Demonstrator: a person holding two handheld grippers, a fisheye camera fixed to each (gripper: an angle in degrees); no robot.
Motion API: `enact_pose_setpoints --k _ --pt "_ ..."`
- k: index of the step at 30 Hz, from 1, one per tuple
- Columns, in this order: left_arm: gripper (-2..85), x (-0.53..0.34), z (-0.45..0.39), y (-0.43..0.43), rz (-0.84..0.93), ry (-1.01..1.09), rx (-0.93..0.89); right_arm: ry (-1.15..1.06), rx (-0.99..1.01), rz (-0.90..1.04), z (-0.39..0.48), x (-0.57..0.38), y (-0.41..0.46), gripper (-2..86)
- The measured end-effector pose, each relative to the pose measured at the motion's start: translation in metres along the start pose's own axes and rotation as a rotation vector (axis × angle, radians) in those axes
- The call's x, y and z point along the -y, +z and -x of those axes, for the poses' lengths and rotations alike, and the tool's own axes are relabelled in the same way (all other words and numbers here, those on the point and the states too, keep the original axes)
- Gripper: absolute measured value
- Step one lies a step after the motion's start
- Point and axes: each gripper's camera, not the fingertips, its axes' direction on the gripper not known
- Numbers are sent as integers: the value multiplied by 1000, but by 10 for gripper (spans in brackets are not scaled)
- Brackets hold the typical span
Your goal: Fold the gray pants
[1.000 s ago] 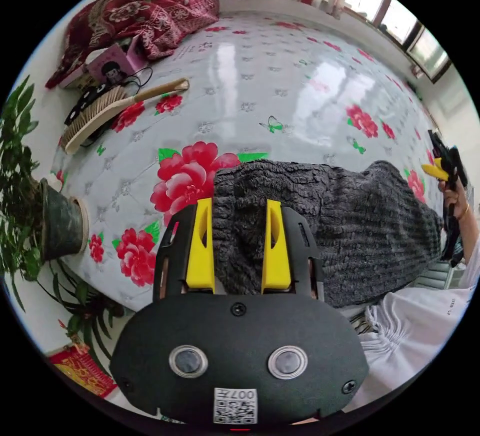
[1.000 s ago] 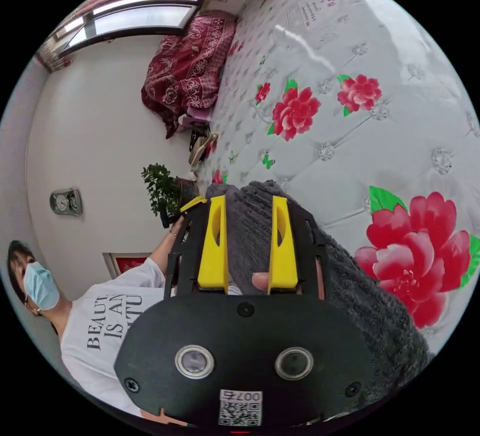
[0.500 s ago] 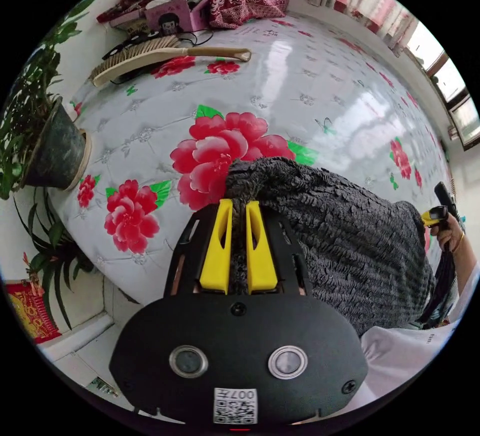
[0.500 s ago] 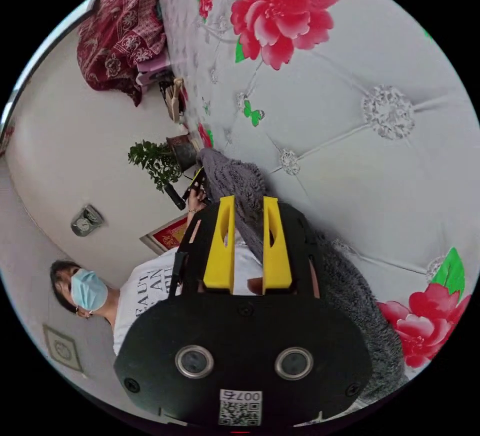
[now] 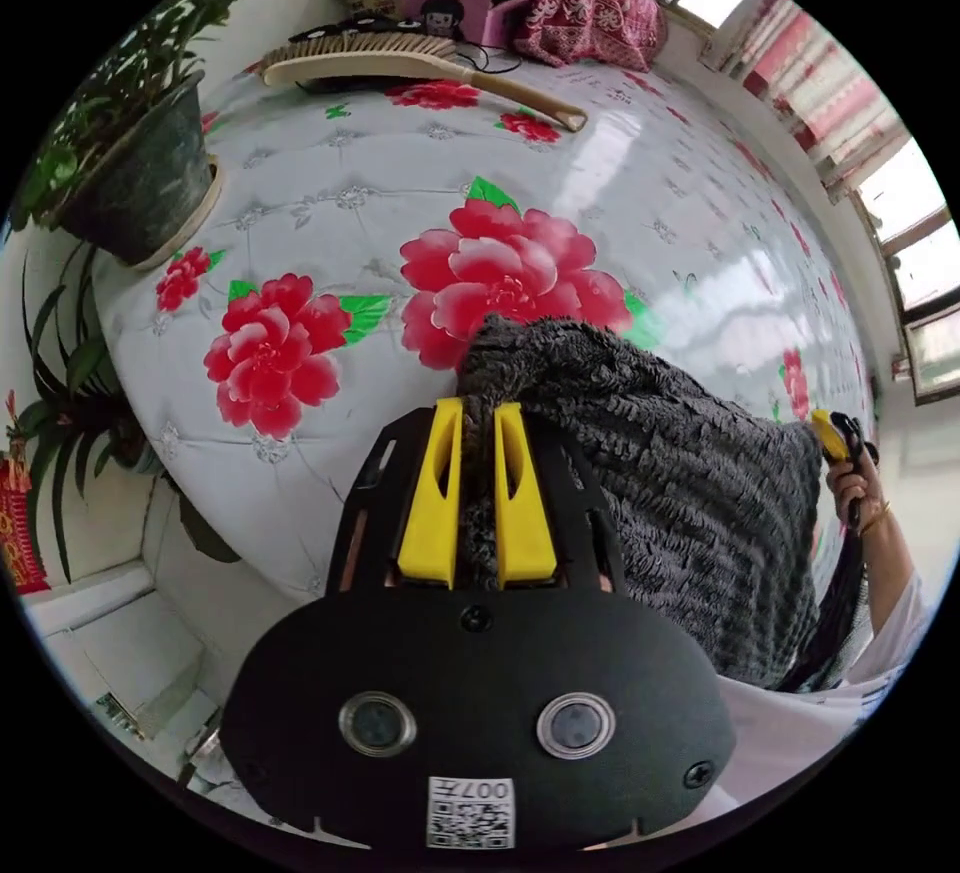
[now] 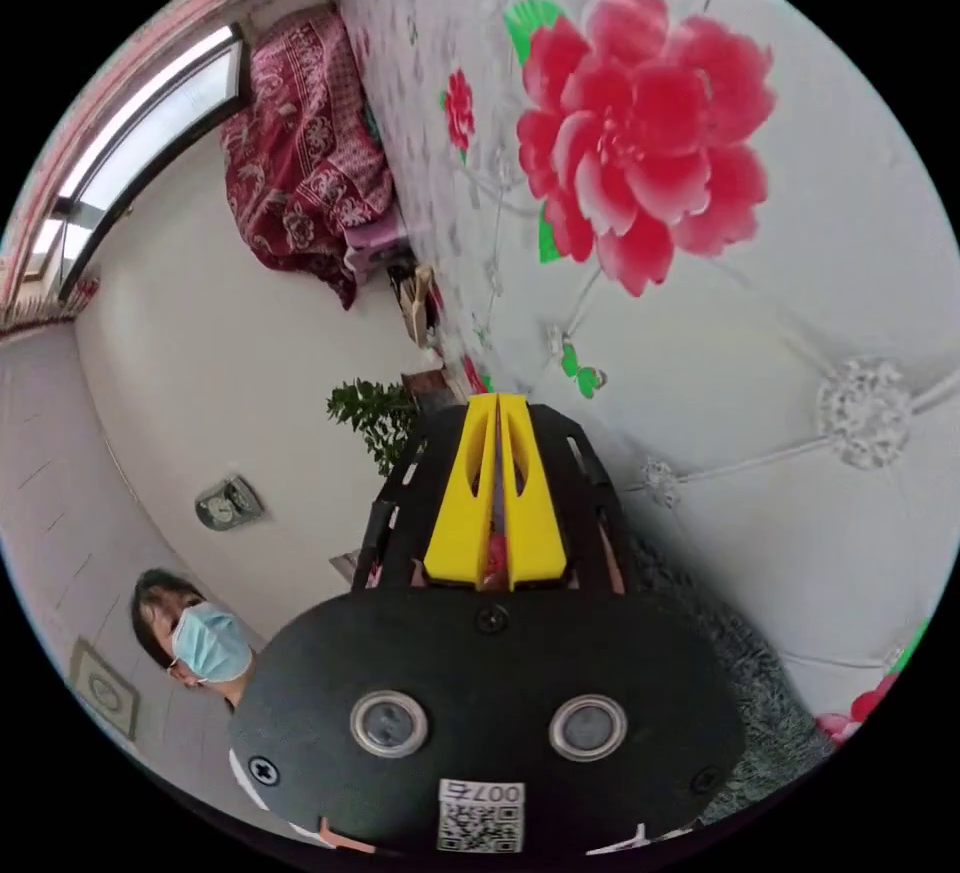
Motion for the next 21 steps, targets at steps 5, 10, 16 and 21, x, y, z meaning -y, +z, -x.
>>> enact_pose_setpoints --k 5,10,16,21 --pt "73 -9 32 -34 -131 -19 -167 -197 -141 -49 33 -50 -37 -2" --pt "109 -59 98 -93 -365 -119 -351 -343 -71 8 32 -137 -35 -3" --pt "131 -128 170 -78 -307 -308 -443 -315 34 -52 -9 -239 -34 -3" --pt "171 -154 176 -32 -231 -387 -541 -366 14 -57 -3 -290 -36 -3"
